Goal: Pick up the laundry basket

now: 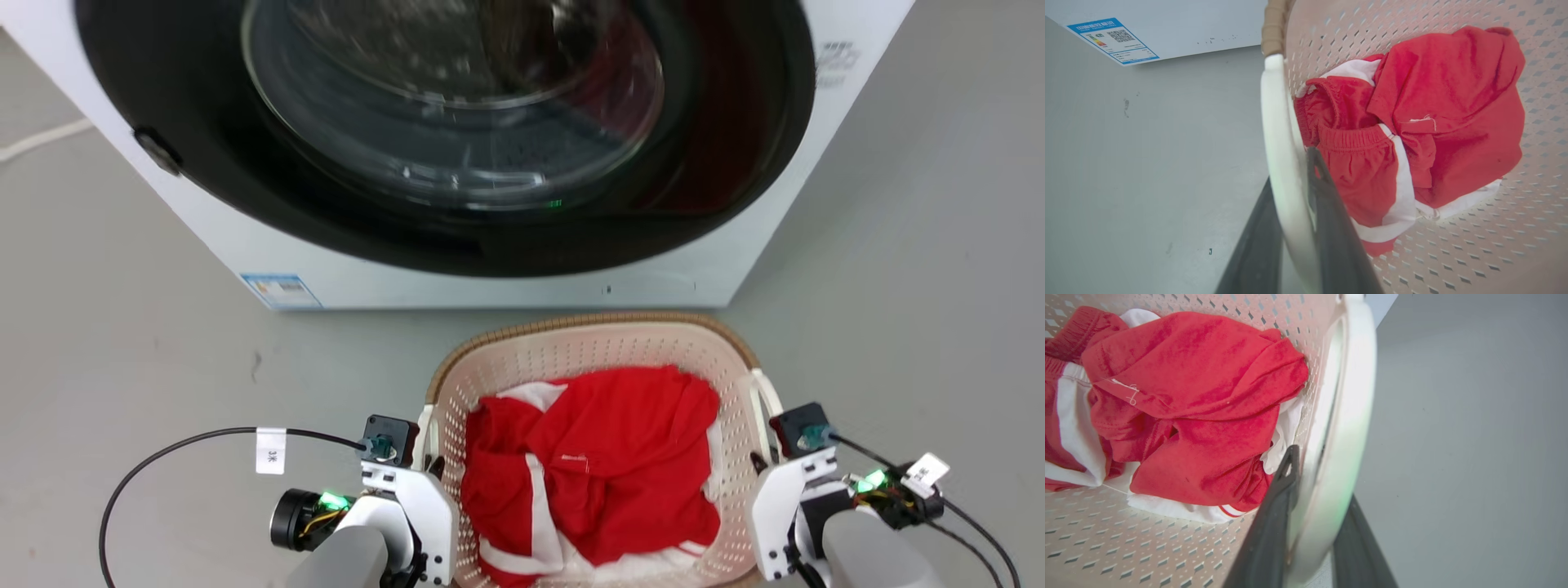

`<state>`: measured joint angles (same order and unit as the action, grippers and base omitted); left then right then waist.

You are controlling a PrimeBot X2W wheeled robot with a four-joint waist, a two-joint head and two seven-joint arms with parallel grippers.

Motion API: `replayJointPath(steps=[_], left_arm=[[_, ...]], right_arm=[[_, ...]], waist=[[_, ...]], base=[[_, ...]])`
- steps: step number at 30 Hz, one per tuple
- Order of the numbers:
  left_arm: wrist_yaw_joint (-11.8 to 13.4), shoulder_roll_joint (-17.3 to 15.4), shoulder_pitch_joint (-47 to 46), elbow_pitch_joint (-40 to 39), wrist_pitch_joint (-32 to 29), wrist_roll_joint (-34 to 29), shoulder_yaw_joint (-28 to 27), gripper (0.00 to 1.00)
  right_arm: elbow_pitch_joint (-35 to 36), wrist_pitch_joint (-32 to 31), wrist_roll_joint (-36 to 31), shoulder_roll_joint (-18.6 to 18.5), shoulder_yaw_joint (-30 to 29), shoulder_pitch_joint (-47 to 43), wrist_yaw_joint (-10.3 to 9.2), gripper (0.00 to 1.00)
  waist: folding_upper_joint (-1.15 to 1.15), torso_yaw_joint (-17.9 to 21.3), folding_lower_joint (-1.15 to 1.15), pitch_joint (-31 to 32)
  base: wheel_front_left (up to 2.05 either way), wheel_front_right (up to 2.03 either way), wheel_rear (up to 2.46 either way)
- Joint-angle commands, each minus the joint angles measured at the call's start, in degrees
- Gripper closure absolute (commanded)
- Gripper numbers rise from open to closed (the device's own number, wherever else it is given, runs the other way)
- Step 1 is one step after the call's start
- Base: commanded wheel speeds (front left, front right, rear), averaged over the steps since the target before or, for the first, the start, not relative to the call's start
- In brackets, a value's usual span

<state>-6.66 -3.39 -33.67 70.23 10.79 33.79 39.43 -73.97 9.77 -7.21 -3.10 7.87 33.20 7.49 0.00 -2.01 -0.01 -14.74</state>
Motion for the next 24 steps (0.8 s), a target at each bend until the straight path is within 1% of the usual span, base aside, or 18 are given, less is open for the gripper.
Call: replayJointPath(steps=[1,13,19,24], left_arm=[[-1.3,0.9,0.5,-0.2,-0.3,0.1,0.9,1.00],[-1.2,0.8,2.7,1.5,-3.5,3.0,4.8,1.00],[-1.1,0.3,2.6,1.4,-5.0,4.6,6.4,1.00],[-1.1,0.3,3.1,1.2,-6.2,5.9,7.5,1.00]], right_arm=[[0.4,-0.3,0.4,0.4,1.0,-0.4,0.00,1.00],[0.3,-4.6,6.4,0.4,8.1,-4.9,0.08,1.00],[0.3,-6.0,9.3,0.4,11.3,-6.1,0.08,1.00],[0.3,-6.7,10.6,0.5,13.0,-6.1,0.09,1.00]], waist=[[0.00,-0.6,0.01,2.9],[0.00,-0.6,0.01,12.3],[0.00,-0.2,0.01,14.4],[0.00,-0.1,0.01,15.3]], base=[[0.00,0.00,0.00],[0.00,0.00,0.00],[0.00,0.00,0.00],[0.00,0.00,0.00]])
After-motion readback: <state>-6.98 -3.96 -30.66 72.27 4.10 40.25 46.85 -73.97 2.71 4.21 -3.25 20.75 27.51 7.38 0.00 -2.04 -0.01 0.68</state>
